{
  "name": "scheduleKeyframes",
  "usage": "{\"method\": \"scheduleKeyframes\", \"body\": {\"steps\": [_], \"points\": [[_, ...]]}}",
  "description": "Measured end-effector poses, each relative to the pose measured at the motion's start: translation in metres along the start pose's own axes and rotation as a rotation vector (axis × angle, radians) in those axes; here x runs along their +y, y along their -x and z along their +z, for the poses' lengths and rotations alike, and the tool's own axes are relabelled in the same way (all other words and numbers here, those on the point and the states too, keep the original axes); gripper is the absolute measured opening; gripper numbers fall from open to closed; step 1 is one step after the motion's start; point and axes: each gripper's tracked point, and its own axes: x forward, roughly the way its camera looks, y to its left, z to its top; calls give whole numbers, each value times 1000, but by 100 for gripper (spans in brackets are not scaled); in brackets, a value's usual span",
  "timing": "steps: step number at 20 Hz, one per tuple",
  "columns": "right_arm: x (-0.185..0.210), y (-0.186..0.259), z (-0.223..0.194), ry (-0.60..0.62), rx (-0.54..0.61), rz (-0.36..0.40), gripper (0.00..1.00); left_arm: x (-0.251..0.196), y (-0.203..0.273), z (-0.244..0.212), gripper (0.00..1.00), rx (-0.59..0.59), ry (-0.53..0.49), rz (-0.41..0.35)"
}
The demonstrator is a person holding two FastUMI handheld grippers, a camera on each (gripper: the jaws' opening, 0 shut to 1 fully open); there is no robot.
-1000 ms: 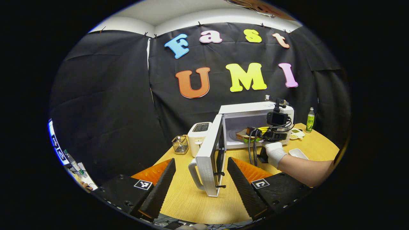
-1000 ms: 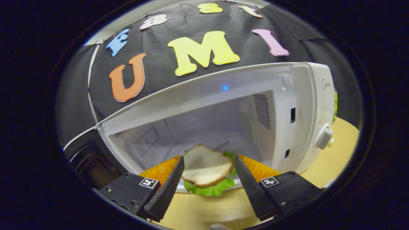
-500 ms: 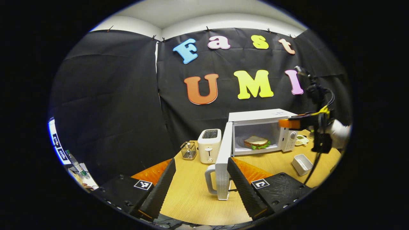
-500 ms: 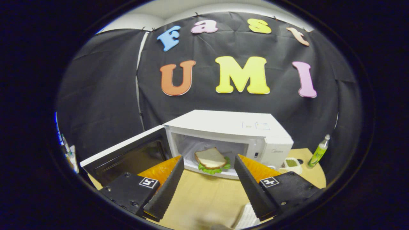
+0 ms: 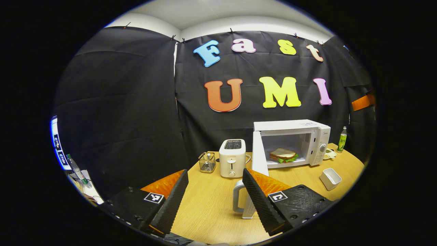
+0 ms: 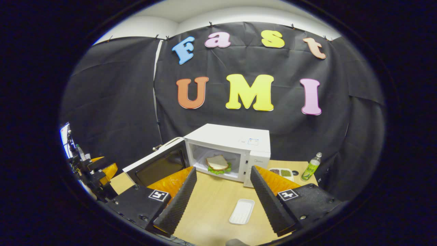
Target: Open the microwave oven with the left hand, put the food in, and close the microwave oven.
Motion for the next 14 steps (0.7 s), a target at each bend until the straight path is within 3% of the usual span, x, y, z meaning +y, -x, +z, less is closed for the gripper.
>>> {"method": "scheduleKeyframes", "body": {"steps": [1, 2, 3, 4, 5, 6, 7, 8, 11, 12, 13, 14], "points": [[-8, 7, 3, -1, -11, -16, 100, -2, -3, -2, 95, 3, -3, -7], [-12, 12, 5, -15, -20, -31, 100, -4, -6, -2, 95, -2, -7, -12], [-15, 17, 7, -33, -26, -43, 92, -5, -8, -2, 95, 4, -9, -19], [-19, 20, 8, -49, -30, -54, 100, -4, -11, -5, 94, 8, -11, -19], [-24, 23, 10, -57, -36, -65, 92, -5, -13, -5, 88, 11, -11, -20], [-27, 25, 13, -58, -45, -76, 92, -5, -15, -5, 94, 11, -13, -22], [-30, 26, 14, -57, -49, -84, 100, -5, -16, -4, 94, 4, -21, -23], [-31, 27, 15, -60, -54, -85, 92, -3, -17, -3, 93, -2, -28, -21], [-29, 29, 12, -65, -45, -83, 92, -5, -22, -10, 79, 16, -14, -45], [-27, 30, 10, -66, -38, -80, 92, -9, -22, -14, 66, 24, -12, -63], [-25, 30, 9, -69, -33, -80, 92, -11, -23, -16, 69, 26, -15, -76], [-24, 31, 9, -73, -33, -78, 92, -10, -24, -18, 64, 28, -20, -81]]}}
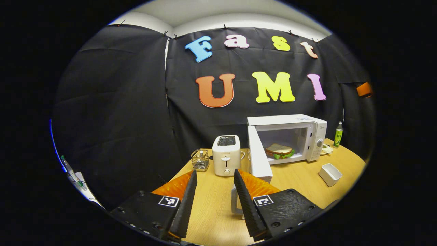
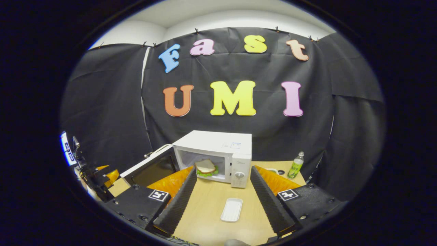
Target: Open the microwave oven with the left hand, put the food in, and close the microwave oven.
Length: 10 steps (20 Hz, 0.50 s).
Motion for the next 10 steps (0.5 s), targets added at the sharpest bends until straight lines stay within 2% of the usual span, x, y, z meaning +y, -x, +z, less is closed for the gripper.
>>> {"method": "scheduleKeyframes", "body": {"steps": [1, 2, 3, 4, 5, 6, 7, 8, 10], "points": [[1, 1, -1, 0, 2, 0, 92, 3, -3, -1, 69, -4, -4, 12], [2, 1, 0, 1, 2, -2, 92, 5, -6, -4, 37, -2, 1, 7], [3, 2, 0, 4, 1, -2, 92, 5, -9, -7, 40, 2, 10, 0], [4, 1, 0, 7, 7, -3, 92, 9, -11, -8, 28, -2, 13, 4], [5, 1, -3, 12, 16, -6, 100, 15, -13, -8, 17, -10, 14, 28], [5, 0, -3, 10, 19, -7, 92, 21, -17, -10, 9, -14, 16, 43], [6, 0, -2, 6, 25, -6, 100, 22, -22, -13, 0, -6, 24, 39], [6, 0, 0, 4, 24, -6, 92, 19, -22, -14, 1, -7, 30, 32], [8, 0, 1, 1, 32, -5, 92, 25, -32, -18, 1, -7, 30, 35]]}}
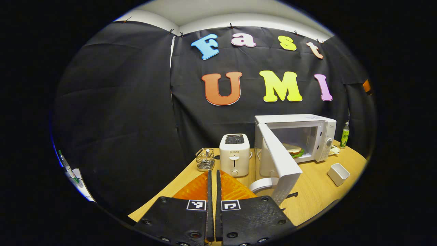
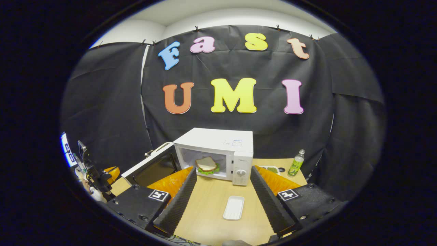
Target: Open the microwave oven with the left hand, put the food in, and close the microwave oven.
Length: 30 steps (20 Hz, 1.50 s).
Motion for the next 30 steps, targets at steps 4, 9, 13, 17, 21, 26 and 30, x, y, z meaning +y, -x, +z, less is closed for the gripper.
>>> {"method": "scheduleKeyframes", "body": {"steps": [4, 9, 13, 17, 21, 26, 30], "points": [[0, 3, 1, -10, 14, -2, 92, -3, -14, -13, 0, 19, 23, -31], [-2, 8, 4, -1, 19, -19, 92, -11, -27, -28, 0, 37, 16, -59], [1, 12, 3, 6, 27, -19, 92, -24, -27, -38, 0, 48, 1, -99], [5, 12, 4, 11, 33, -7, 92, -35, -24, -45, 0, 58, -2, -117], [3, 12, 5, 4, 28, 2, 92, -54, -16, -43, 0, 57, 7, -145], [-5, 17, 5, 4, 31, -8, 92, -86, -9, -39, 0, 44, 10, -187], [-11, 15, 5, -2, 36, -12, 92, -116, -6, -33, 0, 30, -2, -226]]}}
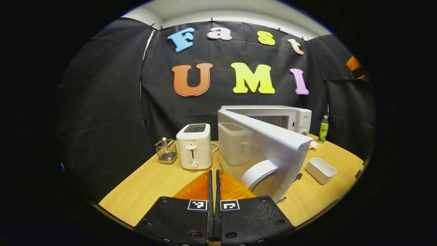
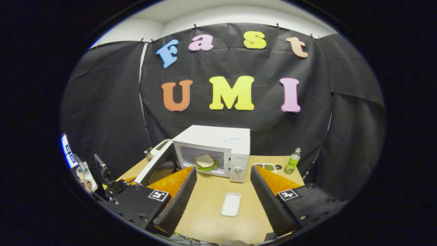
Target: Open the microwave oven with the left hand, put the food in, and close the microwave oven.
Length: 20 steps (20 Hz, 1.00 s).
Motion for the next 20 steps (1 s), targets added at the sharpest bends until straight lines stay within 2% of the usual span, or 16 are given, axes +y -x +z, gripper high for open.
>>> {"method": "scheduleKeyframes", "body": {"steps": [1, 2, 3, 4, 5, 6, 20], "points": [[-1, 0, 1, -1, -1, 0, 92, -8, -2, 1, 0, -2, -2, -11], [-3, -1, 2, 1, 0, 1, 100, -17, -3, 4, 0, -8, -7, -22], [-4, -2, 1, 7, 2, -1, 100, -24, -6, 6, 0, -9, -14, -32], [-6, 0, 3, 17, -6, -4, 92, -32, -9, 9, 0, -13, -21, -41], [-7, 0, 7, 25, -12, -2, 100, -41, -10, 8, 0, -16, -25, -51], [-8, 1, 7, 30, -13, 0, 92, -49, -13, 9, 0, -19, -28, -63], [-58, -2, 5, 21, -6, -16, 92, -153, -62, 30, 0, -30, -68, -192]]}}
